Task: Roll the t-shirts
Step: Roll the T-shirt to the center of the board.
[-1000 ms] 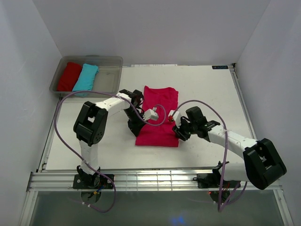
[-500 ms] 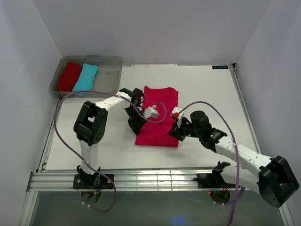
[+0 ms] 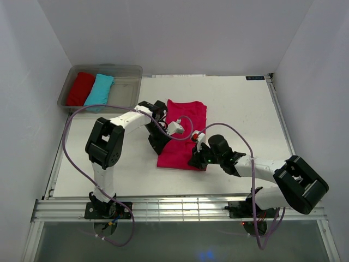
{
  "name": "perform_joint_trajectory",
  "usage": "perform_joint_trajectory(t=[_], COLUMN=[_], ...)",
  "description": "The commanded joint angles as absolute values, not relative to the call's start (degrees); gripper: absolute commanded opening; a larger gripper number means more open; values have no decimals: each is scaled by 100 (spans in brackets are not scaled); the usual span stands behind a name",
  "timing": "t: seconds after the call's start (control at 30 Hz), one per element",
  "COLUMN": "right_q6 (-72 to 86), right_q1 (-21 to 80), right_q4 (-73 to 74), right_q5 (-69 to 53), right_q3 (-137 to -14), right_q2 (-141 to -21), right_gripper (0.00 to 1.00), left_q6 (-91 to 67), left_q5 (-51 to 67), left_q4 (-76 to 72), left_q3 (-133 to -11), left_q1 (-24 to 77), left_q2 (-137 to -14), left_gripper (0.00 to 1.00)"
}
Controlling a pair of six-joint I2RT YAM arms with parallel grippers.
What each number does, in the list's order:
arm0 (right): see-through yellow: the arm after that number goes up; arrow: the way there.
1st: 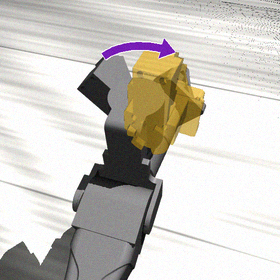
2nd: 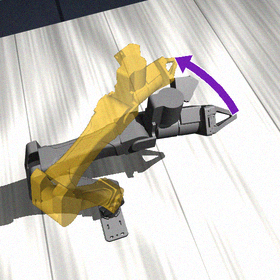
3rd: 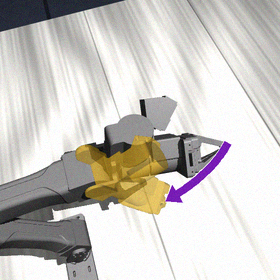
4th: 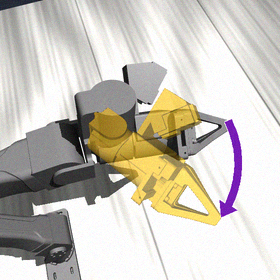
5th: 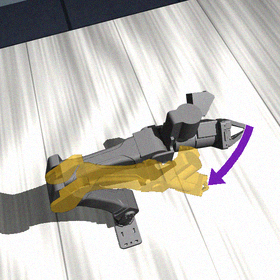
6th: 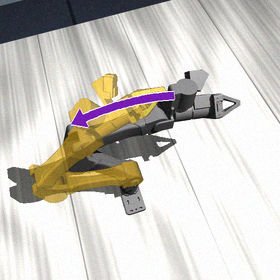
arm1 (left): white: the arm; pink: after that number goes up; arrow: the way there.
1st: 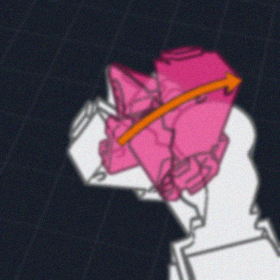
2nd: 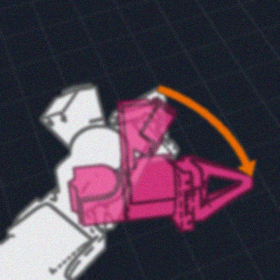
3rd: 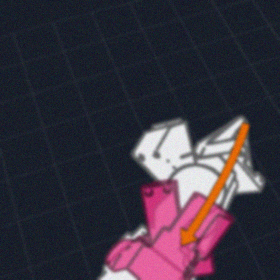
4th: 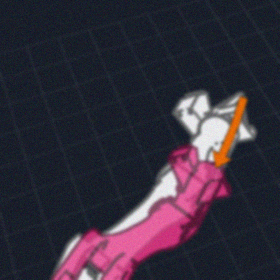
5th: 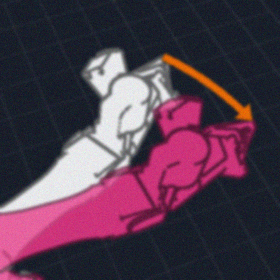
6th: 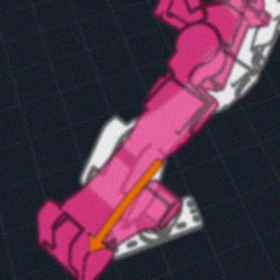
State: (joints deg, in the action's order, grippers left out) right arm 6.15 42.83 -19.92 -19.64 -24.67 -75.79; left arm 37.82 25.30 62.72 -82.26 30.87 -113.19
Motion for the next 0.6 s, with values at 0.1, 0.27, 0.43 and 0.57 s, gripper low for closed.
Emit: perform_joint_trajectory(t=[0.1,0.27,0.43,0.57], right_q6=[1037,1204,1336,1319], right_q1=[4254,4149,4096,4104], right_q4=[-2355,-2294,-2277,-2250], right_q5=[-1538,-1503,-1520,-1573], right_q3=[-2751,-2848,-2891,-2909], right_q2=[-7734,-7980,-7989,-7981], right_gripper=[8,8,8,8], left_q6=[3727,3587,3699,4139], left_q5=[2347,2119,884,-146], left_q4=[6038,5688,4391,3570], left_q3=[-8560,-8596,-6521,-5143], left_q1=[3076,3163,4111,5000], left_q2=[-10636,-9838,-8589,-7946], left_gripper=[41,47,48,53])
